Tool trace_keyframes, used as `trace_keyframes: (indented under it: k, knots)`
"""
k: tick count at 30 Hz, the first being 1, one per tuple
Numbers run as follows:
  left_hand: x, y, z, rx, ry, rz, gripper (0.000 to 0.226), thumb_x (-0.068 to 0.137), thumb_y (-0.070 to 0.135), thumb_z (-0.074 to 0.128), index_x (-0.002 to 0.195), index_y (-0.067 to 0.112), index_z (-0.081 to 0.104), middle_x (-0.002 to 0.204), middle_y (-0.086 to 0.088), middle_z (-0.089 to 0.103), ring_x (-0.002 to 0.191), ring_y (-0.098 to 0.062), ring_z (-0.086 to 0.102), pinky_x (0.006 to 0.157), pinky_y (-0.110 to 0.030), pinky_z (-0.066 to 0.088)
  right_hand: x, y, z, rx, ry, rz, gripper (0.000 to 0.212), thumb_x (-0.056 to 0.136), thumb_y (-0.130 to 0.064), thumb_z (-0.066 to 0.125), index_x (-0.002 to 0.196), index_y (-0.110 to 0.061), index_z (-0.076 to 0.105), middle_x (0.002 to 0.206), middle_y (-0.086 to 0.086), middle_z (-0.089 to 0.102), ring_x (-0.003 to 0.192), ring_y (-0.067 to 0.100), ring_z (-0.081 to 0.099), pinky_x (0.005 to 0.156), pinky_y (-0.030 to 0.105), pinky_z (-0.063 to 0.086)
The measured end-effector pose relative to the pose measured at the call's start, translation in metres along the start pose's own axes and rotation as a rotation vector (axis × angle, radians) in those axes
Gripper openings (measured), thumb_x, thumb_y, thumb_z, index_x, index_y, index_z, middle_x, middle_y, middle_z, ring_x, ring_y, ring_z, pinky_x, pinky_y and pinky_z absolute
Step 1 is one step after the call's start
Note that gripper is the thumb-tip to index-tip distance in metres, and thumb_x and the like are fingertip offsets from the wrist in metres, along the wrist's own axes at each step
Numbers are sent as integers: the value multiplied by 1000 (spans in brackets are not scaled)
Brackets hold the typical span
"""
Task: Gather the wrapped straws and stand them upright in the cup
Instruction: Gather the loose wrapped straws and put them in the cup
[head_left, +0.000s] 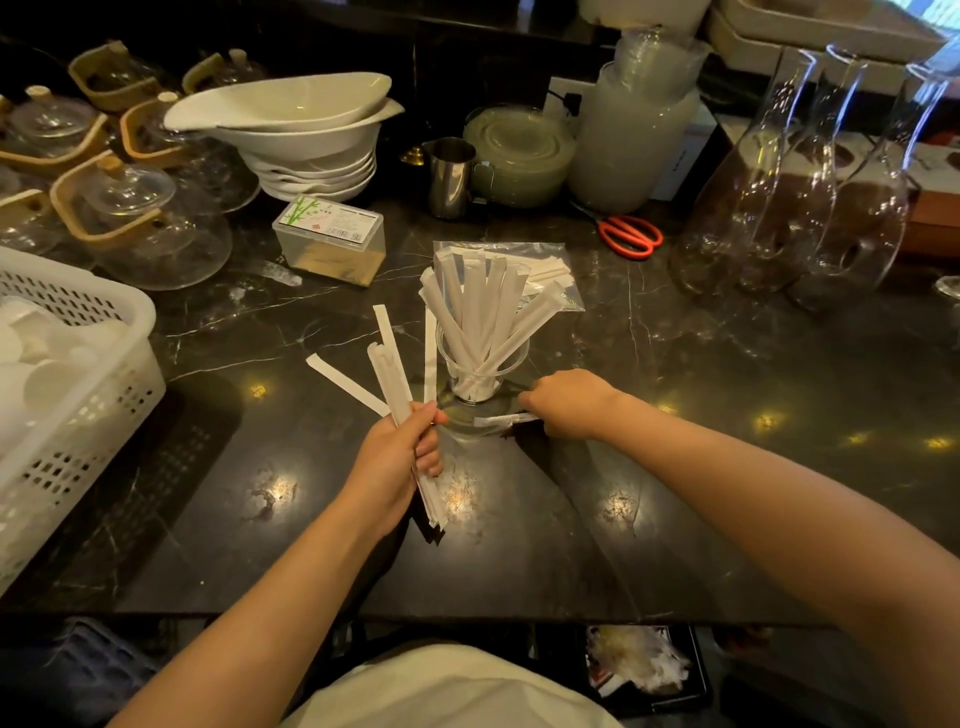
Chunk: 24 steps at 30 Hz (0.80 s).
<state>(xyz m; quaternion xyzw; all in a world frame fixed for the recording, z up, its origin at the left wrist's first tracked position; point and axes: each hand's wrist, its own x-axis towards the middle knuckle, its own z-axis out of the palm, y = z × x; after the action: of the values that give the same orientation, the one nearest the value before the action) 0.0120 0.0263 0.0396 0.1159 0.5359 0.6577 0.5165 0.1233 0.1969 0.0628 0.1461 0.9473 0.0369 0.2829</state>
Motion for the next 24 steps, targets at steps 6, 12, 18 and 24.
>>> trace_keyframes:
  k: [6, 12, 18, 24]
  knots:
    - [2, 6, -7, 20, -30, 91, 19, 80, 8, 58, 63, 17, 56, 38, 10, 43, 36, -4, 37, 39, -16, 37, -24, -10, -44, 551, 160, -32, 26, 84, -11, 52, 61, -16, 41, 59, -4, 46, 55, 13, 45, 51, 17, 35]
    - [-3, 22, -14, 68, -211, 171, 34, 62, 10, 72, 89, 15, 53, 43, 9, 53, 44, -2, 51, 49, -15, 45, -29, -38, -93, 1050, 159, -115, 6, 85, -18, 56, 80, -17, 54, 73, -2, 61, 55, 5, 64, 51, 13, 53]
    - [-7, 33, -24, 48, -276, 228, 43, 61, 0, 66, 98, 22, 62, 83, 7, 73, 87, -10, 67, 69, -18, 53, -12, -76, -110, 1059, 211, -177, 8, 85, -22, 57, 78, -20, 58, 71, -6, 60, 56, 1, 61, 51, 6, 49]
    - [-8, 35, -43, 106, -193, 191, 42, 71, -11, 51, 95, 22, 60, 75, 7, 69, 72, -2, 65, 57, -15, 49, 12, -106, -114, 876, 226, -158, 21, 83, -25, 60, 89, -5, 61, 75, 6, 62, 61, 12, 56, 57, 21, 45]
